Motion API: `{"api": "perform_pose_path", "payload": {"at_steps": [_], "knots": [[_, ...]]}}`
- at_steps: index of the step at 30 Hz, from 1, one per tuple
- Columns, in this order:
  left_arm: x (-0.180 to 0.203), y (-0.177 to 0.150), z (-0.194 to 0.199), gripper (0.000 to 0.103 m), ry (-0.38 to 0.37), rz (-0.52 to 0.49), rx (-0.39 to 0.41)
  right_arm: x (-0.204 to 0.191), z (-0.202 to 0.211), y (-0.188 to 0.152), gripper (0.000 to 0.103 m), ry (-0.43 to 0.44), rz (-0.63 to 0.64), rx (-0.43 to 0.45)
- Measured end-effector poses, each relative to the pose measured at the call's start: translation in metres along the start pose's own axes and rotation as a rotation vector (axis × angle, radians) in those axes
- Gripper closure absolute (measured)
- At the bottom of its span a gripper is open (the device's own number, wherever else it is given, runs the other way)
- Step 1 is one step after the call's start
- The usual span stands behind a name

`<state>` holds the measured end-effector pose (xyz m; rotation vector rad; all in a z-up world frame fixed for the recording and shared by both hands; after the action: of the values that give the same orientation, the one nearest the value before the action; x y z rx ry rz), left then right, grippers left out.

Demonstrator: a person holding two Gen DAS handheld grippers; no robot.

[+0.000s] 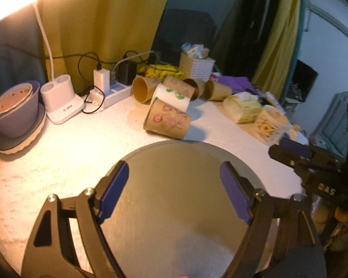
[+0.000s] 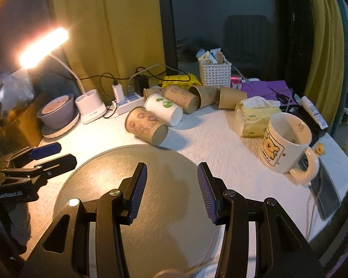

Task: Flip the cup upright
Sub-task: 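Move the left gripper toward the brown paper cup lying on its side, then close the left gripper on the pink-printed brown paper cup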

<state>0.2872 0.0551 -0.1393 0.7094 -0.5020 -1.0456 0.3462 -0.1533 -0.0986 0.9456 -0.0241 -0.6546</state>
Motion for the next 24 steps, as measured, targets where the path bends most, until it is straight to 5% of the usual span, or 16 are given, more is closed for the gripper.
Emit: {"api": "perform_pose_path", "payload": {"at_steps": [9,13,24], "knots": [[0.002,0.021,-0.064,0.021,0.067,0.119,-0.079,0.041,-0.055,0.014,0.055,0.045,0.015,-0.063],[0.009,0.029,-0.084,0.021,0.061,0.140,-0.107,0.058,-0.073,0.025,0.055,0.042,0.020,-0.061],[0.015,0.042,-0.143,0.021,-0.011,0.390,-0.252,0.091,-0.114,0.051,0.055,0.045,-0.002,-0.061]]}}
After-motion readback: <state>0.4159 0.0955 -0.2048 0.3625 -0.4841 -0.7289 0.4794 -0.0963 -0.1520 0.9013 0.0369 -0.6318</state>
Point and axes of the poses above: each gripper's, at about its wrist camera, not at the fingertips, and z roughly against the way its jaws point, x to its right, y to its top, the point moved 9 cm from there along -z, roughly the way its jaws point, and after that the axes turned 15 degrees about y, right-handed, at the moved point
